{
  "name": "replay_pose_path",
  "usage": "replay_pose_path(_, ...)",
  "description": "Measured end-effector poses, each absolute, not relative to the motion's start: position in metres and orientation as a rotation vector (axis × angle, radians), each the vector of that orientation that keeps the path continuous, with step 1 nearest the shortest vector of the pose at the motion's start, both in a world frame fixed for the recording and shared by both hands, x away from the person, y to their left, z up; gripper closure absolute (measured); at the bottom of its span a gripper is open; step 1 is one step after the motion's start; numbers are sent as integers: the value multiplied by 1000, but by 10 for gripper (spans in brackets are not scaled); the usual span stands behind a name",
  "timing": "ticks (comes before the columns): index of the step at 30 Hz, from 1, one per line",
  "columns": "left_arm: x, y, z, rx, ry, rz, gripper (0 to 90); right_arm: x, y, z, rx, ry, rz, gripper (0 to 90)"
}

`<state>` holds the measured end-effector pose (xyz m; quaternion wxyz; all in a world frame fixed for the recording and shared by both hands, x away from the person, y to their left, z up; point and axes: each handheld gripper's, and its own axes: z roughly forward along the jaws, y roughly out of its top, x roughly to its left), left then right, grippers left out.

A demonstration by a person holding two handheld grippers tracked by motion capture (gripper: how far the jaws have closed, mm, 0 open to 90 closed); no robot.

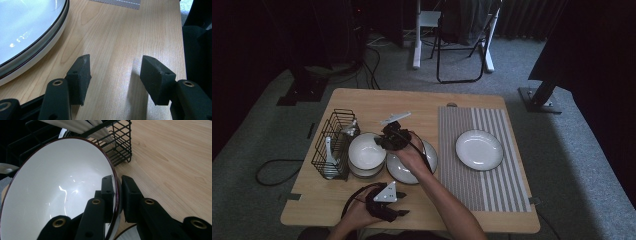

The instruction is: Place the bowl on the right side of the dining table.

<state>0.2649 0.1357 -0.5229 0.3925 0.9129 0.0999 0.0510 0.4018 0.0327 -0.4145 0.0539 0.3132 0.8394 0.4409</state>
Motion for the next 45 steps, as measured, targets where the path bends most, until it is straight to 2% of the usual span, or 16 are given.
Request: replay_pose_path(45,265,136,-523,2318,257,128,424,413,-22,-388,1041,2406,1396,812)
